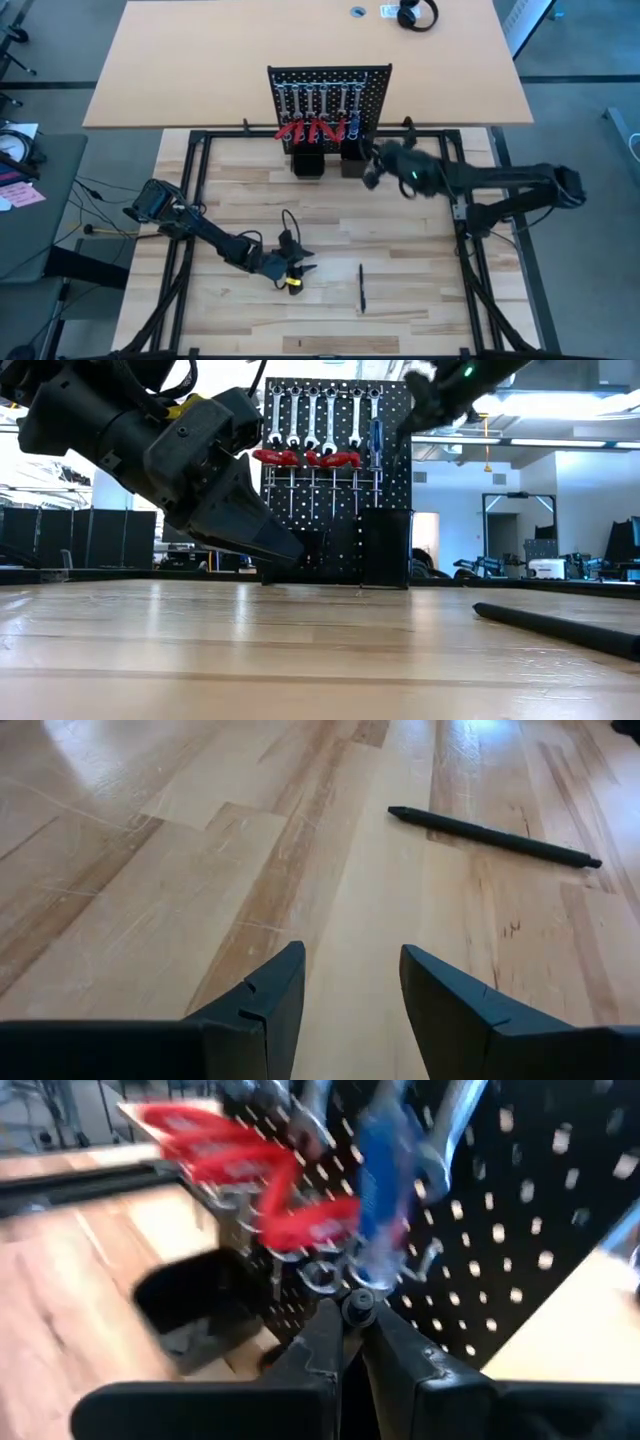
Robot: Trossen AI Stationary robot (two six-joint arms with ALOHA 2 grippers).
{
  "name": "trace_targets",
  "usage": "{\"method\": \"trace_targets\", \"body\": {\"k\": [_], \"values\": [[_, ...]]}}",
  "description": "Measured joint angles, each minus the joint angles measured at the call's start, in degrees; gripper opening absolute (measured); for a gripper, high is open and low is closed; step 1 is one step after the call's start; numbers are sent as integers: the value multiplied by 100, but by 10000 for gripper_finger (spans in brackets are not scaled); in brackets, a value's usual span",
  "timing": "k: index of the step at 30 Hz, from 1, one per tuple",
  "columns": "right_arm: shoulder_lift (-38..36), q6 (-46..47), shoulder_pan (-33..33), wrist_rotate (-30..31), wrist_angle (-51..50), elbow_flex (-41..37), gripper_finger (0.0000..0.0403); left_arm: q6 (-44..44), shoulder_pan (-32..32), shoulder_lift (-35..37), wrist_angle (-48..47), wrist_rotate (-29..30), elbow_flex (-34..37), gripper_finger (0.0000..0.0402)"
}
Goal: Hang tools onto peg board
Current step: Put the black pen into the black bin on the peg board
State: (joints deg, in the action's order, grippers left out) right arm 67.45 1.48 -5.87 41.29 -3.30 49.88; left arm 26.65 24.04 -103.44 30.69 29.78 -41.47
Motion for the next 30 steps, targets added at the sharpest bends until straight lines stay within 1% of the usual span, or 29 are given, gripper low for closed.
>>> {"method": "trace_targets", "body": {"k": [3, 6, 8, 10, 12, 14, 18, 21, 23, 27, 30], "values": [[81, 180, -731, -768, -201, 38, 37, 0, 36, 0, 1, 14, 0, 154], [235, 419, -1292, -1462, -222, 48, 38, 0, 66, 0, -5, 20, 0, 154], [350, 563, -1555, -1901, -298, 38, 44, -2, 76, 0, 1, 24, 0, 154], [426, 603, -1702, -2190, -335, 38, 57, -2, 78, 0, 5, 24, 0, 154], [468, 601, -1766, -2304, -353, 38, 78, -2, 78, 0, 6, 24, 0, 154], [473, 577, -1794, -2322, -442, 40, 109, -2, 78, 0, 5, 24, 0, 154], [312, 542, -1731, -2347, -511, 40, 190, 0, 80, 0, 5, 24, 0, 154], [22, 388, -1416, -2344, -663, 42, 239, 2, 80, 0, -1, 24, 0, 154], [-158, 370, -981, -2345, -907, 38, 259, 13, 93, 0, 3, 26, 0, 154], [-385, 699, 311, -2347, -940, -266, 269, 23, 166, 0, 11, 24, 0, 154], [-304, 1118, 1391, -2349, -893, -623, 270, 11, 227, 0, 40, 26, 0, 154]]}}
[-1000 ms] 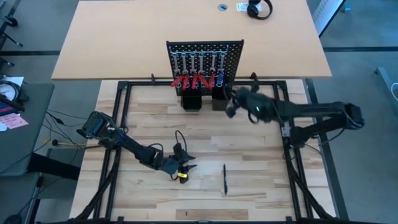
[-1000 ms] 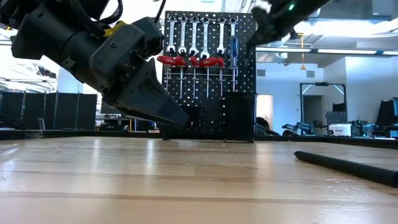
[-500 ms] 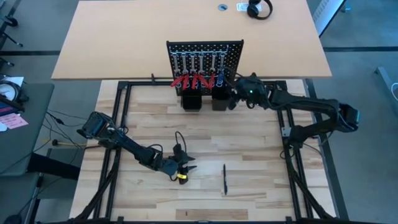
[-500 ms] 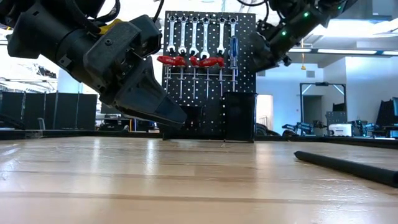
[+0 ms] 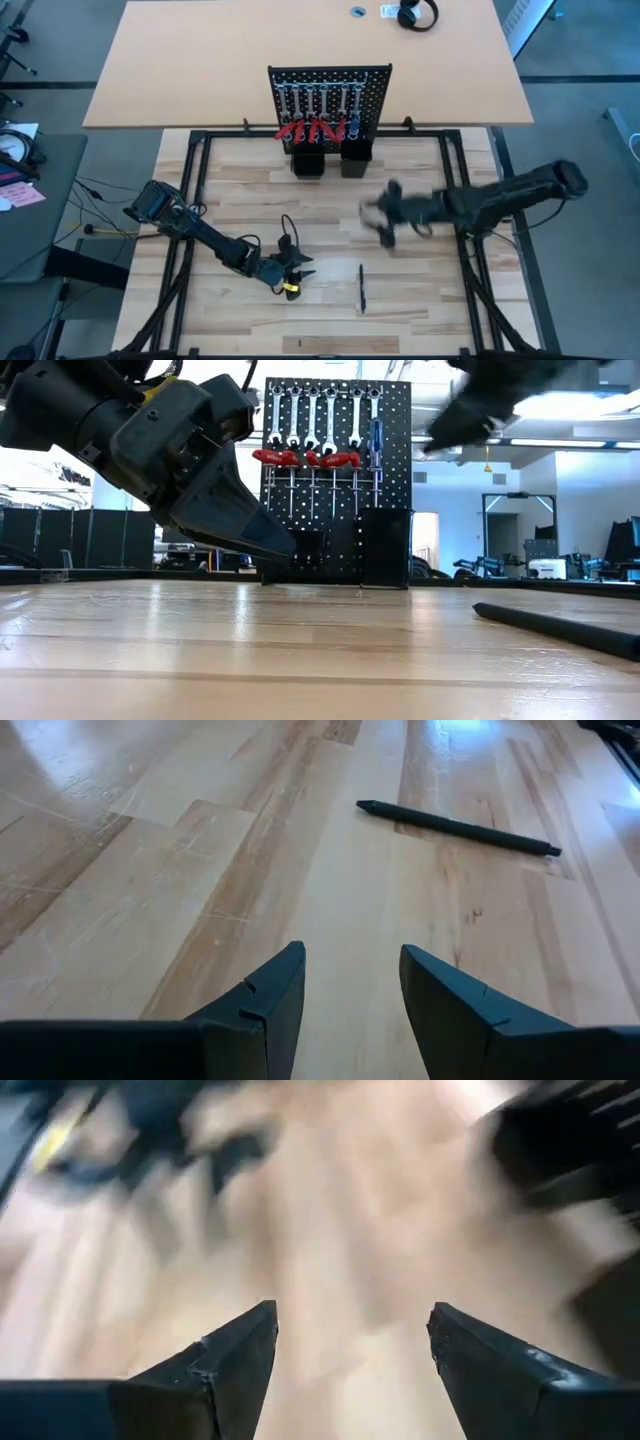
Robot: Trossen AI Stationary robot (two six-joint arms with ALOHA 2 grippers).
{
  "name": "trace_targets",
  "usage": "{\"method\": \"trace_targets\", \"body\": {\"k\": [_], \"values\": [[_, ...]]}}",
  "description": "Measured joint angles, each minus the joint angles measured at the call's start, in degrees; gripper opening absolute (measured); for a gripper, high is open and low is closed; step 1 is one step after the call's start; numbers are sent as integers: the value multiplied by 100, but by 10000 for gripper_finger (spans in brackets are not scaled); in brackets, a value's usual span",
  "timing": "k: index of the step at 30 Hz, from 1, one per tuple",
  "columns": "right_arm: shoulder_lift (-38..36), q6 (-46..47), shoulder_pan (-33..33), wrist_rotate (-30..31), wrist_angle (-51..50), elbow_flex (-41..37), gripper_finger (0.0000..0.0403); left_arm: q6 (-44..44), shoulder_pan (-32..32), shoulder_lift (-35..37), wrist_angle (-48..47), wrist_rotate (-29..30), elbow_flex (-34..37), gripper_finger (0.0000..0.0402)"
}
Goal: Hang tools onto peg board
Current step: Put the black pen into the black bin on the peg board
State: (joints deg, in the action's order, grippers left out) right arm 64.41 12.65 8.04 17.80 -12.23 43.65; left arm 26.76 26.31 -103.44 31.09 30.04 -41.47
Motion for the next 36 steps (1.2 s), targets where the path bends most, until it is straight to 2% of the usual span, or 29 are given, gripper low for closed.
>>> {"method": "trace_targets", "body": {"k": [5, 8, 12, 14, 20, 25, 28, 32, 34, 36], "values": [[652, 643, 1632, -17, 343, -642, 270, -57, 45, 0, 155, 174, 0, 154], [1275, 719, 2387, -386, 1250, -911, 270, -155, 45, 0, 263, 179, 0, 154], [2247, 460, 2939, -597, 2855, -895, 270, -281, 25, 0, 316, 267, 0, 154], [2720, 1, 3063, -588, 3147, -796, 270, -293, 11, 0, 306, 285, 0, 154], [3585, -937, 2684, -695, 2568, -263, 270, -293, 3, 0, 285, 284, 0, 154], [3800, -1547, 2178, -1744, 2149, -37, 269, -298, 3, 0, 242, 282, 0, 154], [3968, -1703, 1900, -2177, 2114, -38, 262, -297, 3, 0, 215, 282, 0, 154], [4243, -1656, 1545, -2609, 2324, -35, 236, -299, 3, -2, 217, 280, 0, 154], [4321, -1558, 1391, -2867, 2430, -34, 212, -299, 3, -2, 219, 280, 0, 154], [4360, -1504, 1338, -2816, 2466, -29, 178, -298, 3, -2, 219, 280, 0, 154]]}}
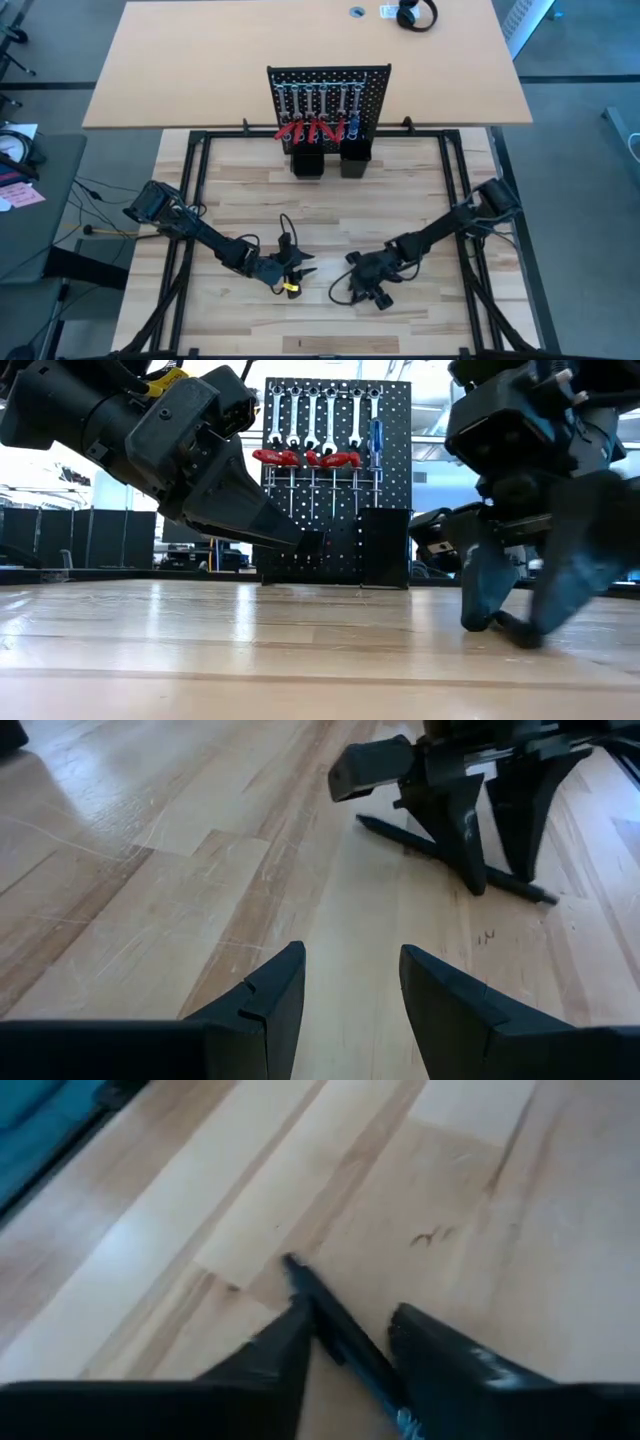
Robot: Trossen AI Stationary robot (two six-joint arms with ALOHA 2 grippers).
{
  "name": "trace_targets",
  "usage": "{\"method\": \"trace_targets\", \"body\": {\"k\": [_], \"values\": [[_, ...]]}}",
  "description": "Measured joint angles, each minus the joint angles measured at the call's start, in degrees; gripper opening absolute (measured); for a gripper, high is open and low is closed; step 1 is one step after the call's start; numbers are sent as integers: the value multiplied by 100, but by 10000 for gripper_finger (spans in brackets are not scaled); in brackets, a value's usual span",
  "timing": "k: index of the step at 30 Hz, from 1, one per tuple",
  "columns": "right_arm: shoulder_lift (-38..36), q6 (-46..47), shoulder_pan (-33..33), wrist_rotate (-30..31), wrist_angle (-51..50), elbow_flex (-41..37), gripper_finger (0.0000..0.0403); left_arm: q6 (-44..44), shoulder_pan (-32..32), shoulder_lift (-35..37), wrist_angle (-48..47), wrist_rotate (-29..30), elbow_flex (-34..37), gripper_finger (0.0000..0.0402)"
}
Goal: Hang tools onto peg board
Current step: Put the black pen into the black bin on the peg board
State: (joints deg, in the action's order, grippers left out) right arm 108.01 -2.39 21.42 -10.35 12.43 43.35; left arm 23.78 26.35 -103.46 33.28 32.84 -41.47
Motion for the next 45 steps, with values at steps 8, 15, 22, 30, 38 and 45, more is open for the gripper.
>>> {"method": "trace_targets", "body": {"k": [8, 15, 22, 30, 38, 45], "values": [[27, -382, -135, 678, 138, -12, 35, -1, 0, -2, 0, -2, 0, 154], [23, -283, -244, 1924, 1318, -72, 35, -72, 6, -2, 0, 73, 0, 154], [-581, -486, -454, 1977, 3115, -301, 35, -719, 166, -78, 192, 94, 1, 154], [-1199, -670, -419, 1265, 5998, -724, 35, -2122, 219, -72, 1704, 411, -12, 154], [-812, -688, -270, 1049, 6560, -515, 38, -4097, -103, -61, 3392, 264, -25, 154], [-816, -866, -266, 1041, 6460, -373, 39, -4104, -467, -70, 2855, -915, -665, 154]]}}
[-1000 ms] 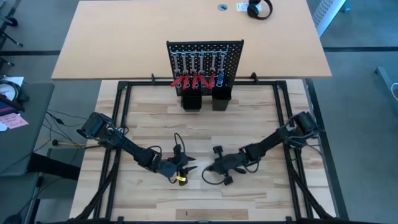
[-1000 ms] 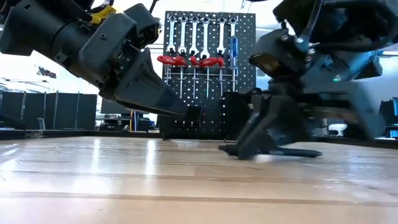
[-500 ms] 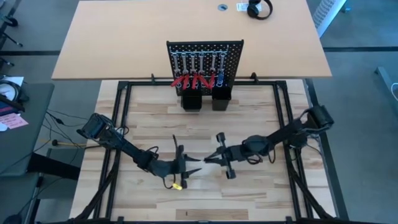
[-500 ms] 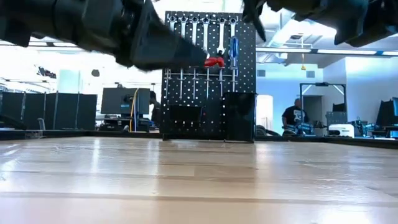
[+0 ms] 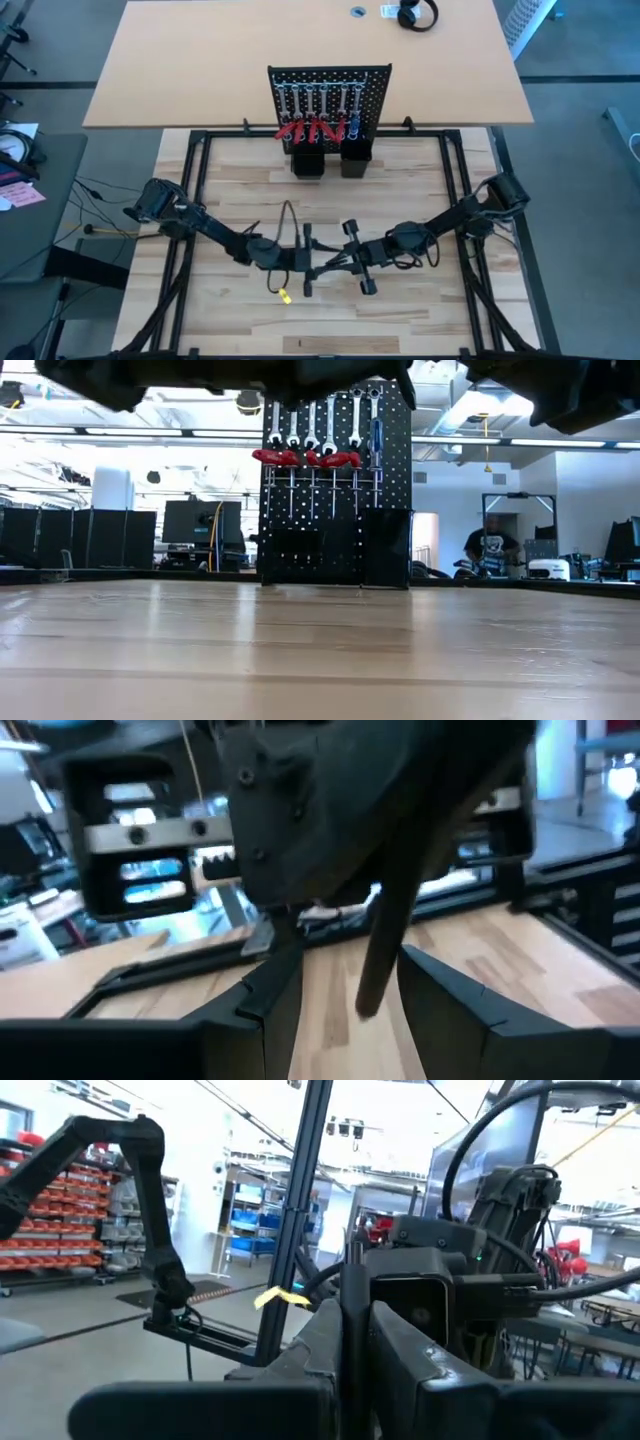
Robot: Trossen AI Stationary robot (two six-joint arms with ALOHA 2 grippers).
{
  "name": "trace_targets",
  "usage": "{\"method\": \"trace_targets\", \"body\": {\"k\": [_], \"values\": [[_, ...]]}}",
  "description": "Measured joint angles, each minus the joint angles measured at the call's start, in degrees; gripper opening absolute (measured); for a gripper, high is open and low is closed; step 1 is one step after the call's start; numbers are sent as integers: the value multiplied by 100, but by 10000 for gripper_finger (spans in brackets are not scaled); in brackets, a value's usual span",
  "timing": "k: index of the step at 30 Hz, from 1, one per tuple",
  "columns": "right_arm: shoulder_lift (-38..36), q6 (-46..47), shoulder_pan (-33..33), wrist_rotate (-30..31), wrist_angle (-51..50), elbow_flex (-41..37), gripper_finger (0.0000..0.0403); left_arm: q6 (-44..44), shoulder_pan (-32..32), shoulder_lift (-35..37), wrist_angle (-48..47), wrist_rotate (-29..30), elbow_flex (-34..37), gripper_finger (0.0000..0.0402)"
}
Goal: Hang tools onto peg board
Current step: Put the black pen into the black bin on the peg board
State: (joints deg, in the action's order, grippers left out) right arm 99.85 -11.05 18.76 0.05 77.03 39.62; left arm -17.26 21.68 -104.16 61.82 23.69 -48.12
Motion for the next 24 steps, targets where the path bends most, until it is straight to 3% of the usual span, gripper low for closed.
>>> {"method": "trace_targets", "body": {"k": [7, 10, 14, 17, 20, 24], "values": [[-2, -49, 38, -17, -10, 2, 40, 221, -23, -2, -937, -202, -625, 146], [-2, -150, 102, -17, -64, 2, 40, 301, 22, -2, -1025, -175, -685, 105], [-13, -121, 153, -9, -134, 2, 47, 218, 124, -2, -1229, -110, -692, 20], [-13, -128, 186, 11, -236, 2, 59, 399, 173, 26, -1461, 51, -697, 16], [-30, -23, 211, 42, -666, 3, 72, 795, 170, 242, -2459, 50, -782, 11], [-85, 48, 228, 456, -1366, 17, 105, 1450, 78, 492, -4733, 66, -1396, 11]]}}
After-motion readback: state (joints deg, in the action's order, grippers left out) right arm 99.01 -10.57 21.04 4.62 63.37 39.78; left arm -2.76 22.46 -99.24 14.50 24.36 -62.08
